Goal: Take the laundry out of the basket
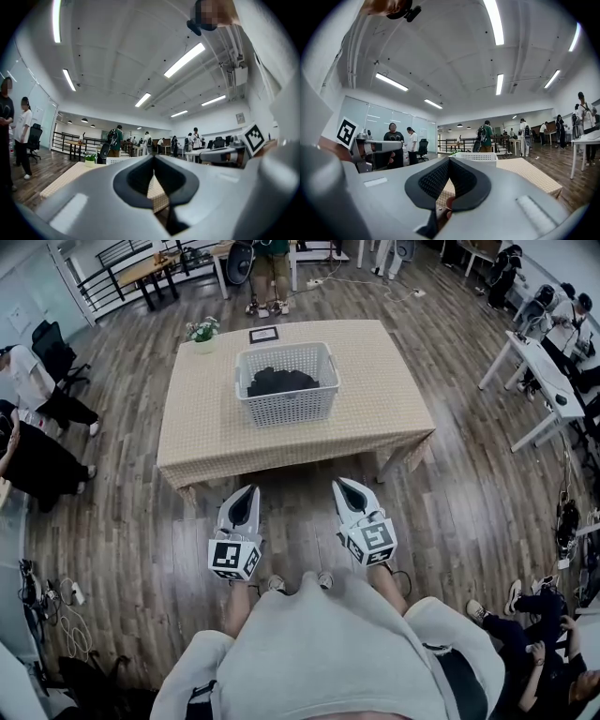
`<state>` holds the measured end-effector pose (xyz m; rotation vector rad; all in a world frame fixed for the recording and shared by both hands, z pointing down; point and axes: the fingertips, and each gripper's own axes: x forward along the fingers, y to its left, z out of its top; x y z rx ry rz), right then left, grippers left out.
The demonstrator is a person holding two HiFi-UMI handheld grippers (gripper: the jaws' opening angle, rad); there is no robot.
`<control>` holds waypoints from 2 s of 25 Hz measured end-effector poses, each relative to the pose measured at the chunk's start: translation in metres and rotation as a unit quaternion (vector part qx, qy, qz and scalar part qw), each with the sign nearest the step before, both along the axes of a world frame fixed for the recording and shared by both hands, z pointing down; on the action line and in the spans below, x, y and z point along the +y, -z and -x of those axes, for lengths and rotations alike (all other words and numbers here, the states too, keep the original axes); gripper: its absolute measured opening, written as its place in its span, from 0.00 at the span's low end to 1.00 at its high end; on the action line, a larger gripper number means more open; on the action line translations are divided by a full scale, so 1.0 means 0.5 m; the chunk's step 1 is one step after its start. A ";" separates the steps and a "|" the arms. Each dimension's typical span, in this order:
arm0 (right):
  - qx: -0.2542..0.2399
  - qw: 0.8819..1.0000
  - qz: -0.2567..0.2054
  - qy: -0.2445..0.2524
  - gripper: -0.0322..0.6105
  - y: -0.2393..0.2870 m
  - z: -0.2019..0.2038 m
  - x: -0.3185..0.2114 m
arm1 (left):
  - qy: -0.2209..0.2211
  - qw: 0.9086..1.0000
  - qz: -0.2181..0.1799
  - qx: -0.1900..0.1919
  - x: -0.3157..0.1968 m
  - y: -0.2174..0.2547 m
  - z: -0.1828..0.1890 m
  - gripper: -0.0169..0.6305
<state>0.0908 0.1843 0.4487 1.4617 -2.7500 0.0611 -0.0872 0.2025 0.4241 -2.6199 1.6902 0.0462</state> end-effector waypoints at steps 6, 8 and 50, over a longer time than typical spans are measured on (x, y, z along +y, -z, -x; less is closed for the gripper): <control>0.007 1.000 0.001 0.016 0.05 -0.016 -0.043 -0.001 | 0.010 1.000 0.000 -0.016 0.004 -0.012 -0.052 0.04; 0.007 1.000 0.002 0.019 0.05 -0.023 -0.056 -0.007 | 0.012 1.000 0.001 -0.019 0.003 -0.014 -0.066 0.04; 0.035 0.998 -0.050 -0.019 0.05 0.085 0.204 -0.778 | -0.022 0.999 -0.050 0.000 -0.797 0.066 0.198 0.04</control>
